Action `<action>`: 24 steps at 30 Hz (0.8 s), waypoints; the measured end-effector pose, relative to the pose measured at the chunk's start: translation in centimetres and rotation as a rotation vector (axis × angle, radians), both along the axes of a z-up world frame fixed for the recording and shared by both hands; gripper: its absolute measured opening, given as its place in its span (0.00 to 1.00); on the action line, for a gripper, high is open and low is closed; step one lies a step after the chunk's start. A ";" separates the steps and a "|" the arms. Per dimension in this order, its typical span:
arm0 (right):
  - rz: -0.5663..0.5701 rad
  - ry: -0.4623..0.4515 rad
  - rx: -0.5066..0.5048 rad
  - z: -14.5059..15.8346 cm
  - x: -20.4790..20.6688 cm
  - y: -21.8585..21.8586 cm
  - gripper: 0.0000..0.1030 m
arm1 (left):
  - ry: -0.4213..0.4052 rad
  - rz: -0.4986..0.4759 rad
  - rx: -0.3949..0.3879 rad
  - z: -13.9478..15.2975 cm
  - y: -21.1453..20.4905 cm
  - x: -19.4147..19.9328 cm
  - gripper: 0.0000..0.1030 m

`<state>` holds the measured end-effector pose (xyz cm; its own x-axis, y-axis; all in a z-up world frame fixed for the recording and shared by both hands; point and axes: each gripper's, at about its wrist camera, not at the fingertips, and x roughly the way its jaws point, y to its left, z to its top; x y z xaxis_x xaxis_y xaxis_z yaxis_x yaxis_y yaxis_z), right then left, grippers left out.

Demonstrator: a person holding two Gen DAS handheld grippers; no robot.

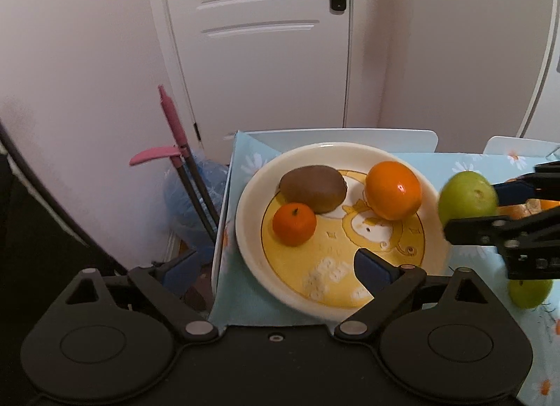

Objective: Organize fruits
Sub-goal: 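Open the left tool on the tangerine while the right tool releases the apple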

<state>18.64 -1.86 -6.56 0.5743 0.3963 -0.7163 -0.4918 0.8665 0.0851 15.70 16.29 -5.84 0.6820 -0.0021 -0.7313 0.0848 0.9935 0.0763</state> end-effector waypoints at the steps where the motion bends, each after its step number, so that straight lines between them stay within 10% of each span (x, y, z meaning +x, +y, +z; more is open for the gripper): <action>1: 0.010 0.005 -0.003 -0.2 0.2 0.2 0.66 | 0.000 0.012 -0.014 0.1 0.1 -0.3 0.96; 20: 0.115 0.031 -0.033 -3.3 1.2 3.0 0.66 | -0.017 0.013 0.013 -0.4 -1.2 -4.2 0.96; 24: 0.075 -0.037 -0.012 -1.9 0.3 2.5 0.95 | -0.017 0.001 0.030 -0.3 -1.5 -4.7 0.96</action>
